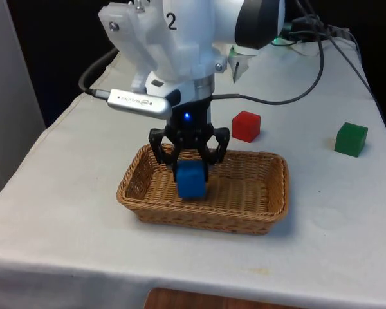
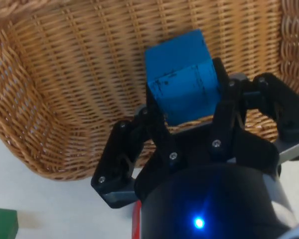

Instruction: Pick up the blue cube and place it into the basket.

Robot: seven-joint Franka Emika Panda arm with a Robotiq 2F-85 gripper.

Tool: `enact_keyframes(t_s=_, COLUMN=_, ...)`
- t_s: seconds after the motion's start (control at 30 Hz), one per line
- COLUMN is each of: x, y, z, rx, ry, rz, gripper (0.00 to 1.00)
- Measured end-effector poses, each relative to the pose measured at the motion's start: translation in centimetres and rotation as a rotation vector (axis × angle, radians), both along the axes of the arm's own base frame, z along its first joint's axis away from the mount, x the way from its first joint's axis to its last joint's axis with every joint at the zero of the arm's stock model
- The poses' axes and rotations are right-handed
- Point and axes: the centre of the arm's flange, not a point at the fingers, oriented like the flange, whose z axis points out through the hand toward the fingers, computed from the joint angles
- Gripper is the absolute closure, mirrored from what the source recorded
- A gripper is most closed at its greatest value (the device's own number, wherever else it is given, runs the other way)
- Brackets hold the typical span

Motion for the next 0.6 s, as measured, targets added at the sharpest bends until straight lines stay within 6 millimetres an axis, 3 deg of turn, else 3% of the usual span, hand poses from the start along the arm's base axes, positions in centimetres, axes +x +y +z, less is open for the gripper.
enact_keyframes(t_s=0.6, x=0.4, y=1.0, z=-1.2, rx=0.022, ry=0.002, rz=0.005, gripper=0.97)
